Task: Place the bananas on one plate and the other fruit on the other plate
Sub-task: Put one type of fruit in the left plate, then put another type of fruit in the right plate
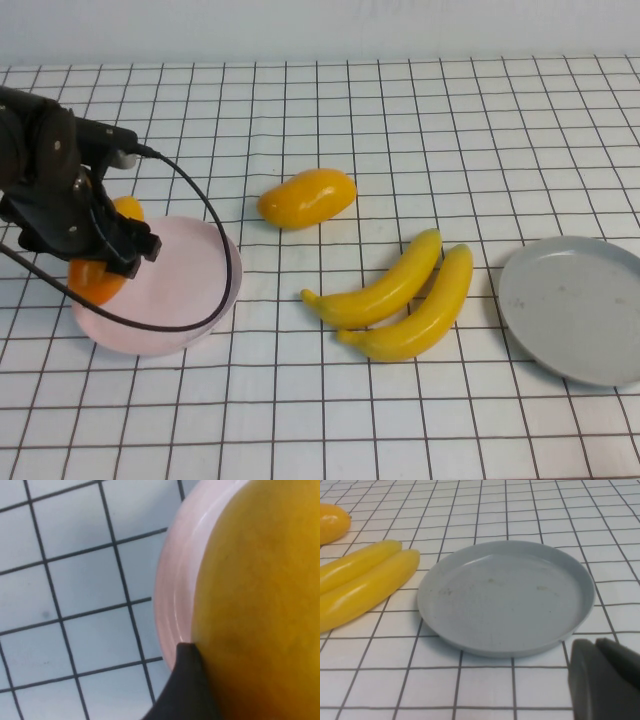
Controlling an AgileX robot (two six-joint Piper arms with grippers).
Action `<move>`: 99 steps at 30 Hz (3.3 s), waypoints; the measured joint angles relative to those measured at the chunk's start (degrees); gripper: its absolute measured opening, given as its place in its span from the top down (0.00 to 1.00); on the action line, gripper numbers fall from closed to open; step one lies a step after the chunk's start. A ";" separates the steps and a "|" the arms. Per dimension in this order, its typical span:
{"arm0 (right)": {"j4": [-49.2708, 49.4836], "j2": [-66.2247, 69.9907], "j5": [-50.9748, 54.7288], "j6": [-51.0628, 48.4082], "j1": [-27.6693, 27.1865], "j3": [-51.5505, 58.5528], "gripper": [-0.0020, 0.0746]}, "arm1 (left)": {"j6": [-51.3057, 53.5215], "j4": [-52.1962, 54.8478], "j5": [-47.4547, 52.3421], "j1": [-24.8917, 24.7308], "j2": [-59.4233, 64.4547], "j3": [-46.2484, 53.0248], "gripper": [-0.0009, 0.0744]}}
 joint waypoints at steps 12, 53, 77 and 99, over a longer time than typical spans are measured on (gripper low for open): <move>0.00 0.00 0.00 0.00 0.00 0.00 0.99 | 8.28 -8.49 4.75 0.23 3.02 -4.87 0.10; 0.00 0.00 0.00 0.00 0.00 0.00 0.99 | 33.73 -20.41 0.56 -13.88 32.74 -40.19 0.30; 0.00 0.00 0.00 0.00 -0.08 0.00 0.99 | 3.76 -2.24 17.23 -13.30 9.27 -19.63 0.30; 0.00 0.00 0.00 0.00 -0.08 0.00 0.99 | 10.14 -14.73 -1.01 -4.97 -1.80 2.12 0.10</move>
